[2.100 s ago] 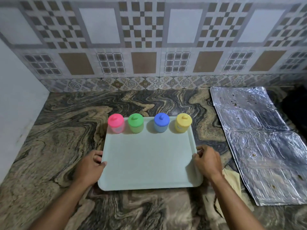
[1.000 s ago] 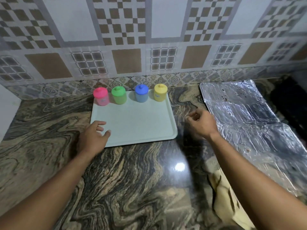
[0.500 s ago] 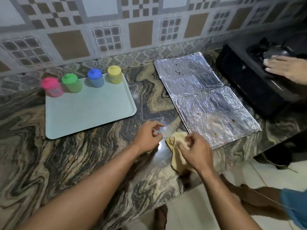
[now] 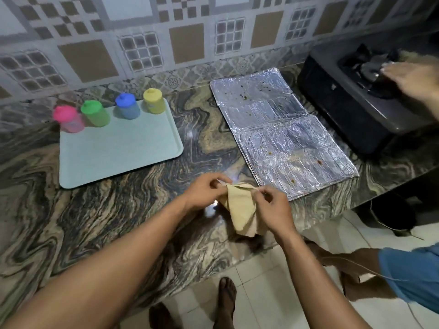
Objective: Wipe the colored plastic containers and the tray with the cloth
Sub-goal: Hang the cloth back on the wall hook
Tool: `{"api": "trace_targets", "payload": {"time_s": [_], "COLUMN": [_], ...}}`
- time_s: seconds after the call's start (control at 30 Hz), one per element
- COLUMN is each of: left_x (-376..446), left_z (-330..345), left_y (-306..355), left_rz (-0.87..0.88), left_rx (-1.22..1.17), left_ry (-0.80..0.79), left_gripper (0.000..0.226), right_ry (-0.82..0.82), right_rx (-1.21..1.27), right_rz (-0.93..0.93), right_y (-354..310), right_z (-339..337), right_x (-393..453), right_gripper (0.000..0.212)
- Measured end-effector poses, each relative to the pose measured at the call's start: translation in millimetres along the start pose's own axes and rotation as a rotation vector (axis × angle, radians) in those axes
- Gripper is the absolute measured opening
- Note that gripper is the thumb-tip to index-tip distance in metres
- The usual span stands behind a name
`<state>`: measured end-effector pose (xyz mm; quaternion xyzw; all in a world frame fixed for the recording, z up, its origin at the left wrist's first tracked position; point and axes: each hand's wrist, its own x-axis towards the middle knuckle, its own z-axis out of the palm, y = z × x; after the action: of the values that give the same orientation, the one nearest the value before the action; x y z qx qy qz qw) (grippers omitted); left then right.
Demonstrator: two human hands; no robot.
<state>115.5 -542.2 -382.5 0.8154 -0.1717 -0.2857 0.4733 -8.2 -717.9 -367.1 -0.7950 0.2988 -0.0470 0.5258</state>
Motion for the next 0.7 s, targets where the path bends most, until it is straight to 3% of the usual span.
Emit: {"api": "trace_targets", "payload": {"time_s": [0.23,0.4,0.5,0.6,0.7], "left_x": [-79,-130,-161,-182,-194], "left_z": [-42,-68,-80,-85,-76], "left_y": [34,49,54,53,48], "left_rz": [0.145,0.229,0.262,0.275,0.11], "left_rx": [-0.232,-0.325,-0.293,-0.319,-0.537], "left_ry": [0.136,0.323,0.43,0.483,0.686], "left_gripper": [0.028,0.039,0.048,0.06,0.045], "right_ry": [-0.152,-0.121,-0.364,-0.581,-0.686], "right_rx": [0.107,-0.088,0.113,0.293,0.416], "right_rz": [-0.246,-0.606,-0.598,-0.512,-0.384], "right_y": [-65,-131,-169,-195,-220], "right_z": [-13,-11,2,17,31], "right_x": [-17,-27,-32,-37,-44], "right_gripper": [0.038,0.036,0.043,0.034,0.026]}}
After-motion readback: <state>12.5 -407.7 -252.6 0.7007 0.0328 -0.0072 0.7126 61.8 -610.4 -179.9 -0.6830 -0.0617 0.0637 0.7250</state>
